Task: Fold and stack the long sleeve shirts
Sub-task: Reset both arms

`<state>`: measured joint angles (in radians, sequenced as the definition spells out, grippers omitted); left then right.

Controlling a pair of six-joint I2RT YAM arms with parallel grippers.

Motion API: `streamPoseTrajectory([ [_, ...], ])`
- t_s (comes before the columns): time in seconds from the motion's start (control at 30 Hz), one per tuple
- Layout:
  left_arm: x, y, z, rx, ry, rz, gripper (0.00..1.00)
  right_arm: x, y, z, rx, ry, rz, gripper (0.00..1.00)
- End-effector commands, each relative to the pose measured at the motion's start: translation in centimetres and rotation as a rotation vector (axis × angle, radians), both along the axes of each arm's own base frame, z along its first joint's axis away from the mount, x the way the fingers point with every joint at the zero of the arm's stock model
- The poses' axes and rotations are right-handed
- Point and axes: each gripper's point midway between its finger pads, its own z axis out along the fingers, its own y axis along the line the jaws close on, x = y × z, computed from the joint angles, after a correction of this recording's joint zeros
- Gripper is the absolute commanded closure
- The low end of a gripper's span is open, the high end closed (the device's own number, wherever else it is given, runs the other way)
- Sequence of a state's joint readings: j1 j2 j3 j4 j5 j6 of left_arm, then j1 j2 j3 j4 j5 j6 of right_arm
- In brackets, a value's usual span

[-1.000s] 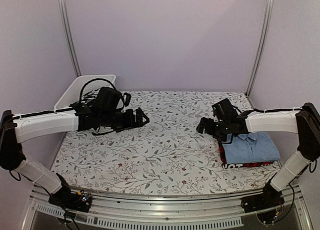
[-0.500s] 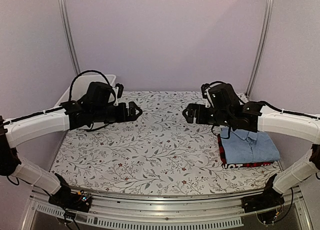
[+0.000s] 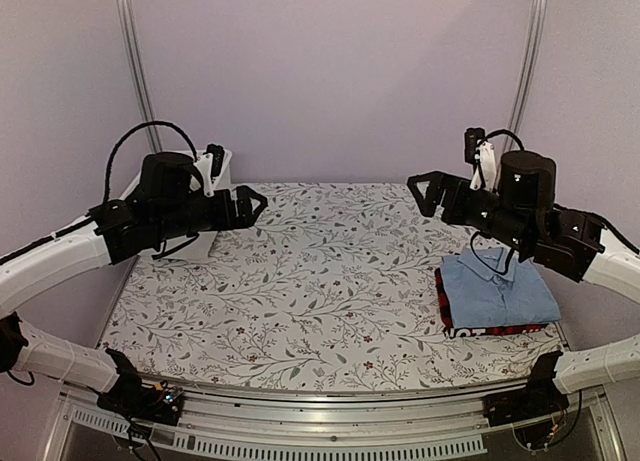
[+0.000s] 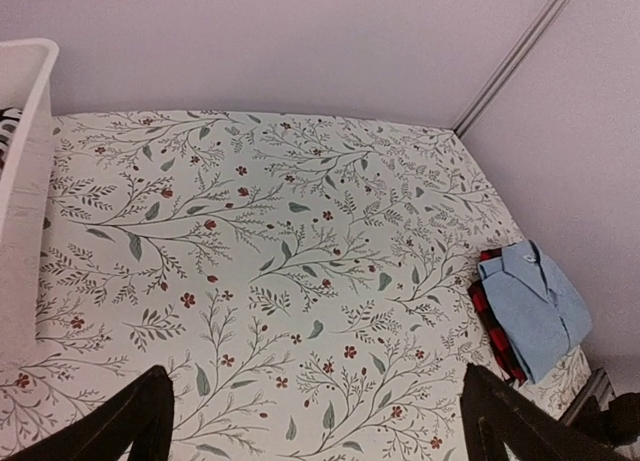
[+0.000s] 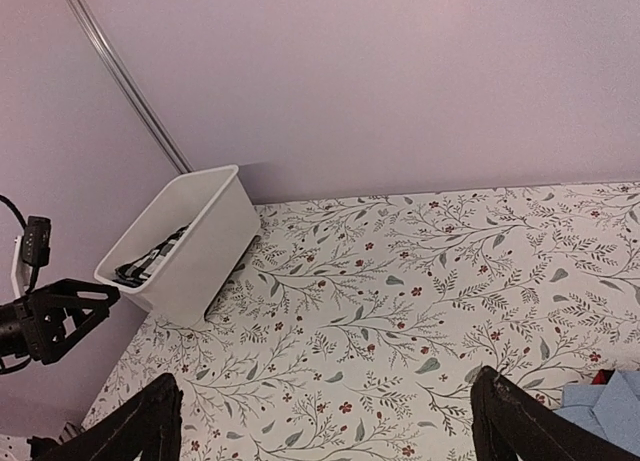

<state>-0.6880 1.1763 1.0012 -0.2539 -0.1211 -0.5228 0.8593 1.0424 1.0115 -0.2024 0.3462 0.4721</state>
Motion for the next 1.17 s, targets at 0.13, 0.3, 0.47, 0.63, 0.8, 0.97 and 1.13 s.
streamPoseTrajectory([
  [0.13, 0.2, 1.0, 0.3, 0.002, -0.006, 0.030, 0.00, 0.1, -0.7, -1.3, -0.051, -0.014, -0.032, 0.01],
  [0.3, 0.3, 1.0, 0.4, -0.002, -0.004, 0.035, 0.00, 0.3, -0.6, -2.1, -0.062, -0.004, -0.035, 0.01],
  [0.47, 0.4, 1.2, 0.6, -0.001, -0.006, 0.038, 0.00, 0.5, -0.5, -2.3, -0.072, -0.007, -0.039, 0.01],
  [0.63, 0.4, 1.4, 0.7, 0.004, -0.007, 0.042, 0.00, 0.7, -0.3, -2.6, -0.073, -0.004, -0.036, 0.01],
  [0.8, 0.4, 1.6, 0.8, 0.003, -0.008, 0.046, 0.00, 0.8, 0.1, -2.7, -0.078, -0.003, -0.030, 0.01],
  [0.97, 0.3, 1.7, 0.9, 0.003, -0.010, 0.046, 0.00, 0.9, 0.2, -2.8, -0.082, -0.002, -0.026, 0.01],
  [1.13, 0.3, 1.8, 1.2, 0.001, -0.015, 0.047, 0.00, 0.8, 0.1, -2.8, -0.080, -0.003, -0.029, 0.01],
])
